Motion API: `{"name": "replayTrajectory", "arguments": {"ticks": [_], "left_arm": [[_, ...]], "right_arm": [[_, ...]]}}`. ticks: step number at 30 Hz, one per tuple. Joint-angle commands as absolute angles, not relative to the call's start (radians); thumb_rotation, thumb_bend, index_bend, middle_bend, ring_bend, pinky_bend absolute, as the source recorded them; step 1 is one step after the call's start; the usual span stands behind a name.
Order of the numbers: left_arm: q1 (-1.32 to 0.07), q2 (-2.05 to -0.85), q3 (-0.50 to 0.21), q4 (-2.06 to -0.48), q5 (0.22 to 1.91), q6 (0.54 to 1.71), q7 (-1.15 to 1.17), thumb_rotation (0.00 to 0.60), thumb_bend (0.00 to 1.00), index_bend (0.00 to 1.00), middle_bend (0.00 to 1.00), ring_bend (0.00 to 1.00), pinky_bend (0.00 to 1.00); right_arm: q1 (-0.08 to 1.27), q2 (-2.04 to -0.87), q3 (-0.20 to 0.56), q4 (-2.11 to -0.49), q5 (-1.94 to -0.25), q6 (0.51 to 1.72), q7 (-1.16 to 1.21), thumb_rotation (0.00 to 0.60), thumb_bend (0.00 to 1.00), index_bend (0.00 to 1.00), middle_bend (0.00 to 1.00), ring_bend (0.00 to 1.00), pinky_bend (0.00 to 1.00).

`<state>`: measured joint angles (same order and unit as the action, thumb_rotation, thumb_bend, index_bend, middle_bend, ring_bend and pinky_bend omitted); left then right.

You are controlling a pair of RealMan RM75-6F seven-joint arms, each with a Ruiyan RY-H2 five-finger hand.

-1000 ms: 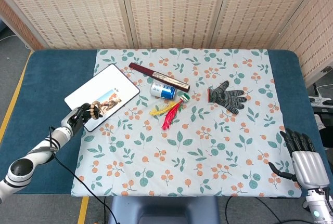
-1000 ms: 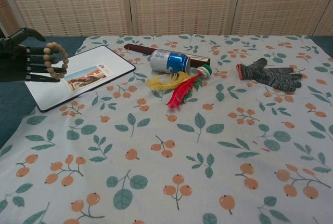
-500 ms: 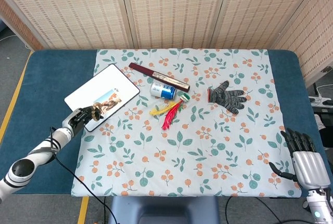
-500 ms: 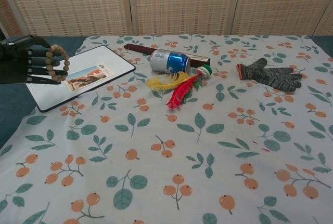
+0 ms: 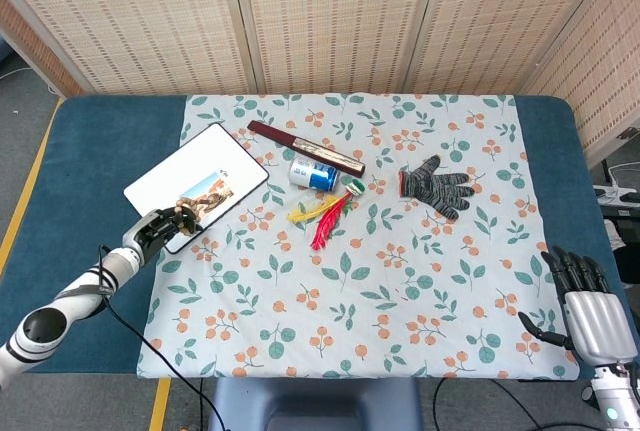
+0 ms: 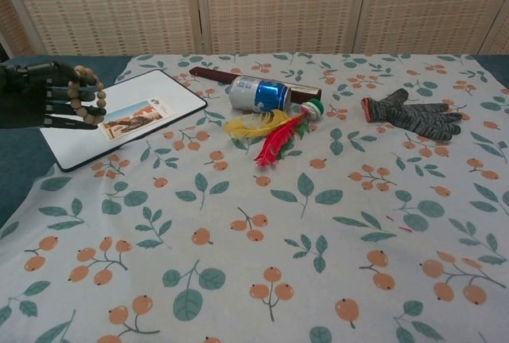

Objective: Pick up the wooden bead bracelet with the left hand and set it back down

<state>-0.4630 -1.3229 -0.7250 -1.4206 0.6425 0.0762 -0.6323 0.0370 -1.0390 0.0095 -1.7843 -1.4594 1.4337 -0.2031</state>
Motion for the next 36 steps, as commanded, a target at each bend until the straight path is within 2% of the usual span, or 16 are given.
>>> {"name": "replayTrajectory", "arguments": {"ticks": [1, 6, 9, 13, 19, 23, 35, 36], "left_arm": [[-0.462, -1.322, -0.728, -1.425, 0.651, 0.076, -0.637, 0.551, 1.00, 0.55, 0.65, 0.37, 0.02], [-0.464, -1.322, -0.726, -1.430, 0.662, 0.076, -0.648, 0.566, 1.00, 0.55, 0.65, 0.37, 0.02], [-0.461, -1.322, -0.732, -1.436, 0.666, 0.067, -0.655, 0.596, 1.00, 0.55, 0.65, 0.37, 0.02], [-0.452, -1.329, -0.746, -1.444, 0.689, 0.059, -0.650, 0.600, 1.00, 0.55, 0.65, 0.37, 0.01], [-0.430, -1.345, -0.778, -1.445, 0.719, 0.035, -0.643, 0.600, 1.00, 0.55, 0.61, 0.29, 0.01], [-0.416, -1.362, -0.800, -1.431, 0.732, 0.007, -0.635, 0.600, 1.00, 0.55, 0.59, 0.27, 0.00], [-0.399, -1.398, -0.864, -1.374, 0.718, -0.099, -0.613, 0.600, 1.00, 0.43, 0.52, 0.24, 0.00], [-0.398, -1.398, -0.864, -1.372, 0.719, -0.099, -0.608, 0.600, 0.97, 0.42, 0.51, 0.23, 0.00]], "right_arm": [[0.036, -1.038, 0.010, -1.785, -1.461, 1.435, -0.202, 0.310, 0.20, 0.00, 0.00, 0.00, 0.00], [0.034, -1.036, 0.009, -1.786, -1.464, 1.439, -0.199, 0.311, 0.20, 0.00, 0.00, 0.00, 0.00], [0.034, -1.036, 0.010, -1.786, -1.464, 1.441, -0.200, 0.311, 0.20, 0.00, 0.00, 0.00, 0.00], [0.033, -1.035, 0.010, -1.786, -1.466, 1.442, -0.198, 0.312, 0.20, 0.00, 0.00, 0.00, 0.00], [0.032, -1.032, 0.009, -1.787, -1.470, 1.443, -0.193, 0.310, 0.20, 0.00, 0.00, 0.00, 0.00], [0.033, -1.033, 0.009, -1.786, -1.469, 1.441, -0.192, 0.311, 0.20, 0.00, 0.00, 0.00, 0.00], [0.037, -1.036, 0.012, -1.783, -1.461, 1.431, -0.194, 0.310, 0.20, 0.00, 0.00, 0.00, 0.00], [0.038, -1.036, 0.012, -1.783, -1.460, 1.430, -0.195, 0.311, 0.20, 0.00, 0.00, 0.00, 0.00]]}}
